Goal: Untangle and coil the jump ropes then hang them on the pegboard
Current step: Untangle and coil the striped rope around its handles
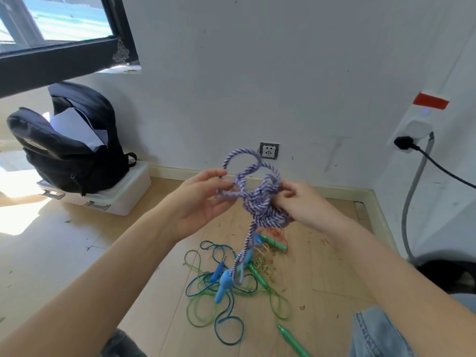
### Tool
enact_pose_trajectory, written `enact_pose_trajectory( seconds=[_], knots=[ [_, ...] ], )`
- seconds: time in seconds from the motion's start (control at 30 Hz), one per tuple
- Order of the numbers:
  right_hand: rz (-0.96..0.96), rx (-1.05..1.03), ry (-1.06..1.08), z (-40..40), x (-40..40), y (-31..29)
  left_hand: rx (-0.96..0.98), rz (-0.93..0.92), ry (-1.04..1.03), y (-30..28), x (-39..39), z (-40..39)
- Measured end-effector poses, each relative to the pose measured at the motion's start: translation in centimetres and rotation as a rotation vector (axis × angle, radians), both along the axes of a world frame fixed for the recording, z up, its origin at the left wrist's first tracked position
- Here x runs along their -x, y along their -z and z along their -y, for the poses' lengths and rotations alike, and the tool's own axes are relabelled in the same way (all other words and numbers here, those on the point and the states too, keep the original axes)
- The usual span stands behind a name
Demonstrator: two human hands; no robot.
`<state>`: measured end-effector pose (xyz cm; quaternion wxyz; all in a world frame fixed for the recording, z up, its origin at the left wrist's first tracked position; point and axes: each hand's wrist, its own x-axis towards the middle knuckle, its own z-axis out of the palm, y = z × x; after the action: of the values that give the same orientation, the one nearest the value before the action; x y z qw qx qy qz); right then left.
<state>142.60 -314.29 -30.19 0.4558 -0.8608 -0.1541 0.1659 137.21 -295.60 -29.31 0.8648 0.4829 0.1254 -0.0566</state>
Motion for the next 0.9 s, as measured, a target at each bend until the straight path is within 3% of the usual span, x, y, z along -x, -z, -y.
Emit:
enact_pose_trajectory(
  seconds=[0.03, 0.1, 0.2, 0.3, 0.43, 0.57, 0.63, 0.7, 0.73, 0.8, 0.87, 0.9],
  knots=[
    [0.087, 0.083, 0.017, 0.0, -0.2, 0.2, 0.055, 0.032, -0.026, -0.2, 0.0, -0.4],
    [0.089, 0.041, 0.088, 0.0, -0.3, 0.3, 0.101, 0.081, -0.073, -0.9, 0.1, -1.1],
    [-0.037, -0.16, 0.089, -0.5, 0.0, 0.0, -0.083, 0.023, -0.076, -1.1, 0.5, -0.9],
    [-0.098, -0.377, -0.004, -0.8, 0.6, -0.4, -0.241, -0.15, 0.007, -0.3, 0.8, -0.2],
    [-0.152, -0.525, -0.078, -0.1, 0.4, -0.9, 0.133, -0.179, 0.145, -0.5, 1.0, -0.3],
    [-0.186, -0.431, -0.08, 0.1, 0.1, -0.8, 0.227, -0.107, 0.193, -1.1, 1.0, 0.0],
    [-0.058, -0.404, 0.083, -1.1, 0.7, -0.1, 0.065, -0.082, 0.26, -0.8, 1.0, 0.4],
    [0.176, -0.434, 0.416, -1.0, 0.1, 1.3, -0.212, -0.017, 0.39, -0.3, 1.4, 1.0],
    [0.081, -0.442, 0.312, -0.6, 0.4, 0.9, -0.381, 0.007, 0.432, -0.1, 1.5, 1.2],
    [-0.329, -0.377, -0.041, -0.7, 1.1, 0.0, -0.729, 0.025, 0.39, 0.1, 1.4, 1.1],
    [-0.407, -0.298, -0.12, 1.0, 0.8, -0.6, -0.963, 0.023, 0.255, -0.1, 1.0, -0.1],
    [-0.409, -0.306, -0.087, 0.6, 0.4, -0.6, -0.99, 0.026, 0.199, -0.4, 0.9, -0.9]
  ],
)
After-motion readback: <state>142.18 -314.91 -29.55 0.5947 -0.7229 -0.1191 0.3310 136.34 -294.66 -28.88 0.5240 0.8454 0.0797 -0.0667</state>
